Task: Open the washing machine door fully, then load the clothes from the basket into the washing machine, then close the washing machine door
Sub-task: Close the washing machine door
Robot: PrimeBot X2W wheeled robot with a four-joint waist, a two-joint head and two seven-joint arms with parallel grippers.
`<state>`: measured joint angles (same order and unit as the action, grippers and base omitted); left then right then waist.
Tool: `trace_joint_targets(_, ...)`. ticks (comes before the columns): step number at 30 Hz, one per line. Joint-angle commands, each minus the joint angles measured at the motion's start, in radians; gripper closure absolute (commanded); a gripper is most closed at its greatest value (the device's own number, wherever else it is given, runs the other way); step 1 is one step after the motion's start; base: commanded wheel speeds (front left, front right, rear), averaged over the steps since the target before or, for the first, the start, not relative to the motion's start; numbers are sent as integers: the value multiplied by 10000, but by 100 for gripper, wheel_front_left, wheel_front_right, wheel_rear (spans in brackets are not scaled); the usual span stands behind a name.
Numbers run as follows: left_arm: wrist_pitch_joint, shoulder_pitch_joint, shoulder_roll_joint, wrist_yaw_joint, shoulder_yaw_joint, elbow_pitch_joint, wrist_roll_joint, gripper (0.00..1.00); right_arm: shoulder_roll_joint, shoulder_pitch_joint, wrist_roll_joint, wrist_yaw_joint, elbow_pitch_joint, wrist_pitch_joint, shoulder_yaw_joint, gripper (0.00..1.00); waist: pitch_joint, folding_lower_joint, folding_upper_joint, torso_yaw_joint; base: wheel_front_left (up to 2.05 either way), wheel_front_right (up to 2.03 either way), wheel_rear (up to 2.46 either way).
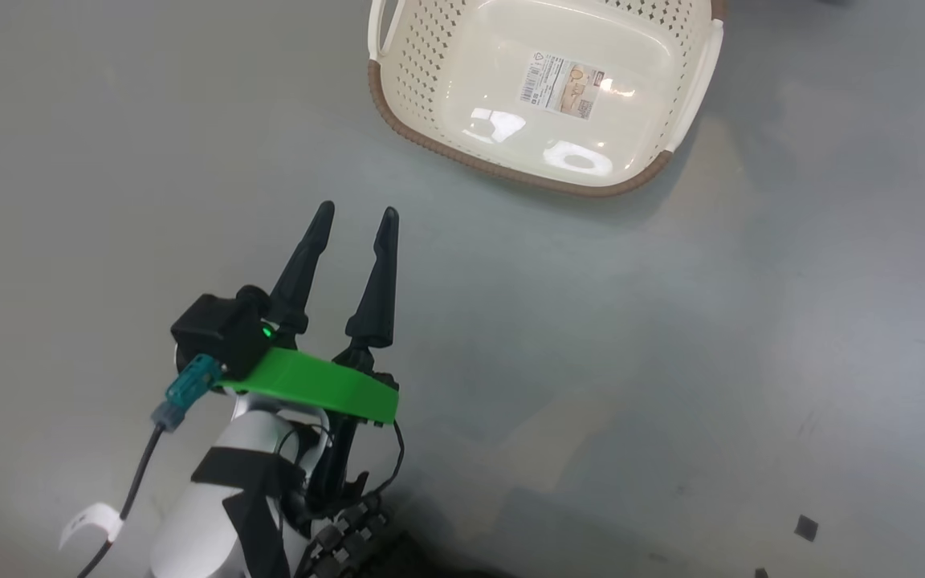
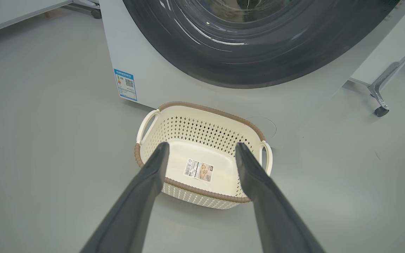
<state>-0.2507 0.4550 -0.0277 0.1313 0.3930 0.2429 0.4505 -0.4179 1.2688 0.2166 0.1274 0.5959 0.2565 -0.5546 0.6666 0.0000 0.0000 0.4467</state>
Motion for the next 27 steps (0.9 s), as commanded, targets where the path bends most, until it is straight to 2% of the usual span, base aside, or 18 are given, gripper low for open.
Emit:
trace_joint_targets(1,-111,62,-225,-6,-271,-304,96,0,25,337,-83,33,-123,53,225,100,16,0,0,29,0,0,0)
trace_joint_targets(17,-111,88,-225,-6,-108,-257,445,0,248,1093,-433,33,1299,53,1121,100,106,0,0,344,0,0,0)
trace_joint_targets(27,-111,99,-225,-6,-182,-183,514,0,372,1057,-541,33,1372,53,1300,100,-67,0,0,300,0,0,0)
